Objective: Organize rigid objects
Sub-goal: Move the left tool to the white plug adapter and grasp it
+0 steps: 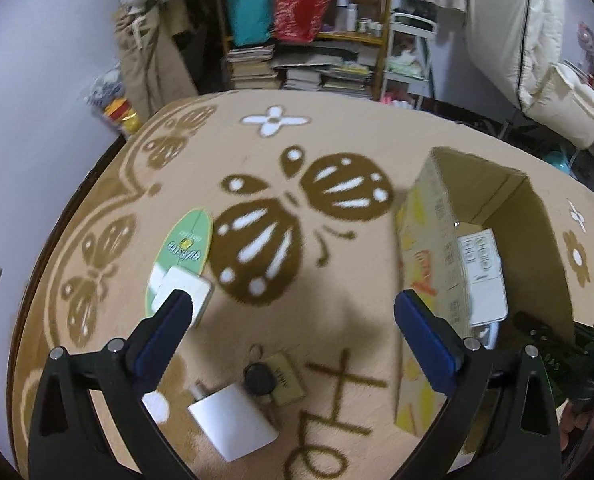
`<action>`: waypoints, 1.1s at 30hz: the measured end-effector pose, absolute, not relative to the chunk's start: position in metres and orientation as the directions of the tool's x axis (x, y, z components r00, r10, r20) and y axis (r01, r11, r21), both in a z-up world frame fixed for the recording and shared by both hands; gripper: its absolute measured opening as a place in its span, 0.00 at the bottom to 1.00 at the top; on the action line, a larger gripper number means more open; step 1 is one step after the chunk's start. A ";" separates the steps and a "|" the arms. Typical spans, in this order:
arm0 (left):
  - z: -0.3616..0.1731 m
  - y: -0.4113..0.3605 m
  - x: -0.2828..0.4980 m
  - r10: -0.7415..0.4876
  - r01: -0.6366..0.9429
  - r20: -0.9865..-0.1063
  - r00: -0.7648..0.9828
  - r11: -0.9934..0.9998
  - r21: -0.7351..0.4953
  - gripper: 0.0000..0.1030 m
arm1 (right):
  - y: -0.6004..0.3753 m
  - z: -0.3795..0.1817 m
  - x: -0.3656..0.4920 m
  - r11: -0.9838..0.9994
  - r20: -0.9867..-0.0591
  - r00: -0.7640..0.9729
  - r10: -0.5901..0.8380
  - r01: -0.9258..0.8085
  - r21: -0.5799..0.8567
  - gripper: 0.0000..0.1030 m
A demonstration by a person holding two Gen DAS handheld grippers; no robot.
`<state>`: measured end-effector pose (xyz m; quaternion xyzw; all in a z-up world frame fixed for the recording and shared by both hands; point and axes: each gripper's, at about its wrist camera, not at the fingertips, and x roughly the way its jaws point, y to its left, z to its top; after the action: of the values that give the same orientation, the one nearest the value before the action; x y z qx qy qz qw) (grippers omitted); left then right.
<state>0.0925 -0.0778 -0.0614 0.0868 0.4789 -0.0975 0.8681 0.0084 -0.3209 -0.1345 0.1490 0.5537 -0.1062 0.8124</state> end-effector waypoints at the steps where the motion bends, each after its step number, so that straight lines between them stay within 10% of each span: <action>1: -0.064 -0.075 0.091 -0.075 0.242 -0.852 0.518 0.968 0.062 0.97 | -0.321 -0.135 0.009 0.933 -0.931 0.364 -0.008 0.337 0.124 0.08; 33: -0.100 -0.021 0.081 0.040 0.225 -0.948 0.316 0.967 0.116 0.97 | -0.321 -0.135 0.009 0.933 -0.931 0.364 -0.004 0.337 0.128 0.08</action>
<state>0.0806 -0.0211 -0.0996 0.1139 0.5821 -0.0574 0.8031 0.0090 -0.3206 -0.1351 0.1502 0.5539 -0.1050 0.8122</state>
